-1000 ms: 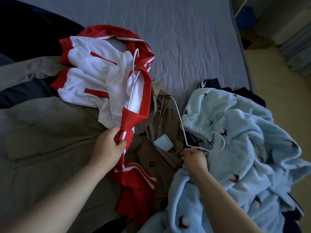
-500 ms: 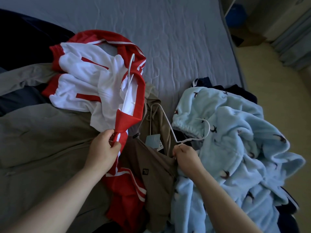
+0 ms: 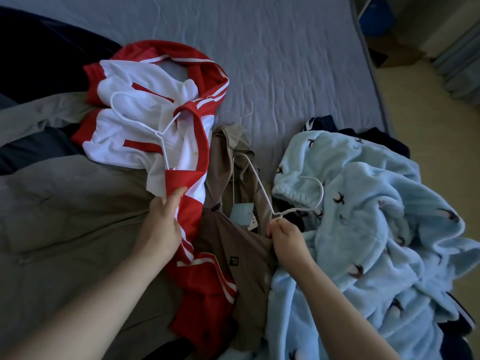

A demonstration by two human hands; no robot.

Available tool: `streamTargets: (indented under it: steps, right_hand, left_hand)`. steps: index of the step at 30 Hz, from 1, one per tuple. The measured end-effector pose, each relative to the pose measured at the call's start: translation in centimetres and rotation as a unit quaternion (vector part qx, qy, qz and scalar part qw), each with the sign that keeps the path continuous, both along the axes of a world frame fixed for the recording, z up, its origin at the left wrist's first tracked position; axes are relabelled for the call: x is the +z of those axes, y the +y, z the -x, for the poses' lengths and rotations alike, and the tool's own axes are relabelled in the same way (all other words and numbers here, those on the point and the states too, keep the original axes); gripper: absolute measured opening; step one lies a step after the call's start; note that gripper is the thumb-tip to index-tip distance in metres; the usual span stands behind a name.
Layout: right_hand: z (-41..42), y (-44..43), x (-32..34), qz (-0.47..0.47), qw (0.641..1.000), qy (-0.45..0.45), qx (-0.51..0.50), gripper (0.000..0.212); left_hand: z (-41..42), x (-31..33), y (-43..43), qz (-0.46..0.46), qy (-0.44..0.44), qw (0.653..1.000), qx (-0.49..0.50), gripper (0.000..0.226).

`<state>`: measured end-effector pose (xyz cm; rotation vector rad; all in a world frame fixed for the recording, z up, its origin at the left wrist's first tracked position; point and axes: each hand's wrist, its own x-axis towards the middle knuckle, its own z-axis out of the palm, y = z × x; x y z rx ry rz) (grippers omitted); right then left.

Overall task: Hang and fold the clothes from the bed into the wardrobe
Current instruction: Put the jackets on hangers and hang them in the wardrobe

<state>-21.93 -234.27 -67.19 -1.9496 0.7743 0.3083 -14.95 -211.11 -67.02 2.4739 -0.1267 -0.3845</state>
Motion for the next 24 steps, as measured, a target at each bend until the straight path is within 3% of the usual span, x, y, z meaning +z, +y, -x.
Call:
streamTargets:
  steps: [5,15,20,24]
  right_hand:
    - [1.1,0.7,0.1,-0.035,0.999,-0.012,0.025,0.039]
    - [0.0,0.3,0.2,-0.103,0.994,-0.019,0.038,0.039]
    - [0.4,0.0,-0.6,-0.116,0.992,-0.025,0.029,0.037]
    - [0.4,-0.6,-0.8,-0.125,0.992,-0.019,0.024,0.038]
  left_hand:
    - [-2.7,-0.2,-3.0,-0.014,0.015,0.999,0.047,0.031]
    - [-4.4,-3.3,-9.5,-0.058,0.030,0.994,0.090,0.055]
    - [-6.7,-4.5,-11.8,-0.071,-0.035,0.993,0.092,0.021]
    - [-5.7,-5.7,-12.3,-0.109,-0.028,0.993,0.030,0.015]
